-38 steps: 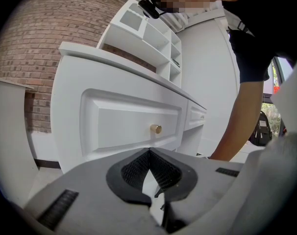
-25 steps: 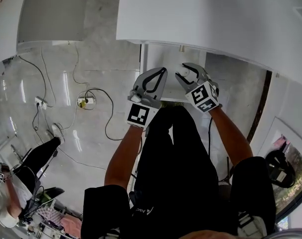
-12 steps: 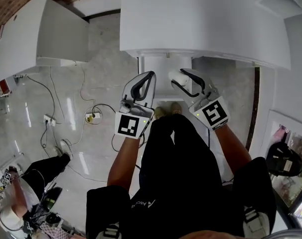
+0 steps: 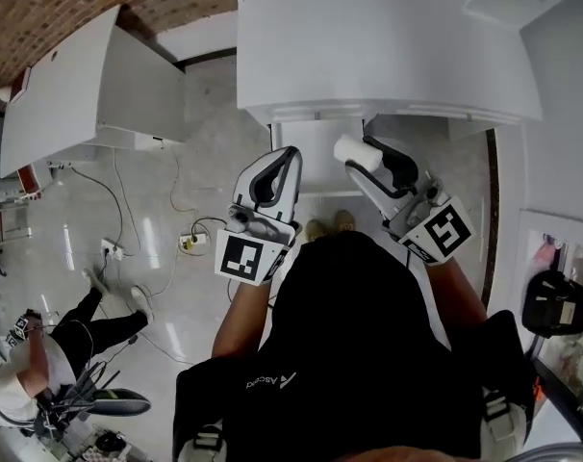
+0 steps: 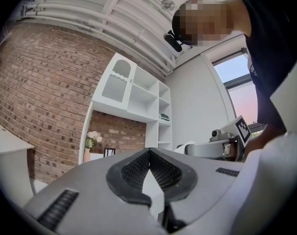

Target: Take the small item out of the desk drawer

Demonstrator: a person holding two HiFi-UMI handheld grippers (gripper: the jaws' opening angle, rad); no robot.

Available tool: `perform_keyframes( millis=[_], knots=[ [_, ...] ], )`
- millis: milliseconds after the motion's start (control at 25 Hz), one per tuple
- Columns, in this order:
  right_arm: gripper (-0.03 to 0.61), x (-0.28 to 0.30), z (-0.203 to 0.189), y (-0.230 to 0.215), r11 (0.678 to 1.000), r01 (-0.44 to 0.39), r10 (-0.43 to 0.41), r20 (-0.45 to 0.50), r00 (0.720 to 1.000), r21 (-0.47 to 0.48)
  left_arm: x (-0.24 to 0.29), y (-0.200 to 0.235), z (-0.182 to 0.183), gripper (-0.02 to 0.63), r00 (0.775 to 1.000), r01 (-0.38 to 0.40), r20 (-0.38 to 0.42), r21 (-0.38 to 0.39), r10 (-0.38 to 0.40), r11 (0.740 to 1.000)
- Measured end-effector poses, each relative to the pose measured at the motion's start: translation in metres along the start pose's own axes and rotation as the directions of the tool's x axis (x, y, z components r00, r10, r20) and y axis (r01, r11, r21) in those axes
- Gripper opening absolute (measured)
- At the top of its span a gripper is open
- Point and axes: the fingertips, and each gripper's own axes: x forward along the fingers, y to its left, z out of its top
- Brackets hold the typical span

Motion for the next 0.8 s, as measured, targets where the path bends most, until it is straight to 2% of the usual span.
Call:
perform_keyframes(
  millis=[120, 440, 800],
  knots=[
    [0.178, -0.016, 0.022, 0.002, 1.0, 0.006, -0.006, 0.049, 0.999, 0.007, -0.002, -0.008, 0.01, -0.002, 1.0, 0.005, -0.014, 0.018, -0.005, 1.0],
    [0.176, -0.032, 0.055, -0.001, 1.0, -0.007, 0.006, 0.123, 0.992, 0.008, 0.009, -0.033, 0.037, -0.002, 0.999, 0.038, 0.021, 0.057, -0.039, 0.998],
    [0.176, -0.028, 0.06, 0.002, 0.999, -0.042, 0.04, 0.141, 0.989, 0.008, 0.009, -0.029, 0.049, -0.002, 0.999, 0.013, 0.037, 0.072, -0.015, 0.997]
  ],
)
